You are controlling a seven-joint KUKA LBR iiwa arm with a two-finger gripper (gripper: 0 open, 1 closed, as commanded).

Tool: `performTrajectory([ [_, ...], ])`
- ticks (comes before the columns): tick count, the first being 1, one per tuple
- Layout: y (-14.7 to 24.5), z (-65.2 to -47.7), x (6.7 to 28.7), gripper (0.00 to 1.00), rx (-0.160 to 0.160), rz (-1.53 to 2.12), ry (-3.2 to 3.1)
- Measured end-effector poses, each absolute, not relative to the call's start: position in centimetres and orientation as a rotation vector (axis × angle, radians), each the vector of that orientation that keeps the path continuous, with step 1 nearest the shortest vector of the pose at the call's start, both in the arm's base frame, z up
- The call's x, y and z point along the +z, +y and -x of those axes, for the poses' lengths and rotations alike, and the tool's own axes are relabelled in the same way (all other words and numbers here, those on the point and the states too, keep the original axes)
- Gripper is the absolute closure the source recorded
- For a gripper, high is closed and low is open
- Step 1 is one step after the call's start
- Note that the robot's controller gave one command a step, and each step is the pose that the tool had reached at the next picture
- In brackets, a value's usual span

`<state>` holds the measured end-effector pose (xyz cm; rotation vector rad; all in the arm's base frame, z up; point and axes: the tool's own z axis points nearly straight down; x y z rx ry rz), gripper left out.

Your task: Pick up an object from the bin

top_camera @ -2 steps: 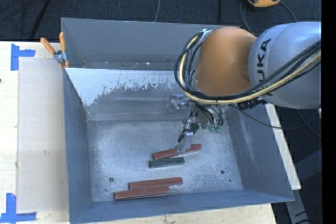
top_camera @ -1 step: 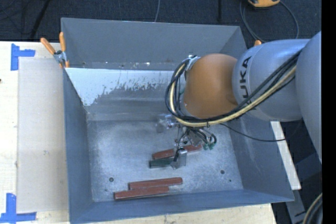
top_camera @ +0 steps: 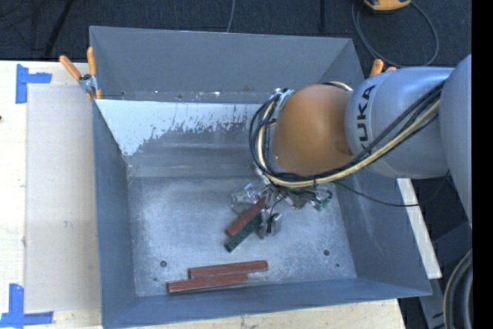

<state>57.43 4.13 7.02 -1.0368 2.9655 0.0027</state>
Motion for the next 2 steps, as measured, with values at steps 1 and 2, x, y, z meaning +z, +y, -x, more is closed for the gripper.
performTrajectory([
  [1, 4.1, -57.4, 7.0, 1.0, 0.003, 1.036, 2.966],
  [2, 5.8, -55.5, 21.6, 1.0, 0.001, 1.041, 2.962],
])
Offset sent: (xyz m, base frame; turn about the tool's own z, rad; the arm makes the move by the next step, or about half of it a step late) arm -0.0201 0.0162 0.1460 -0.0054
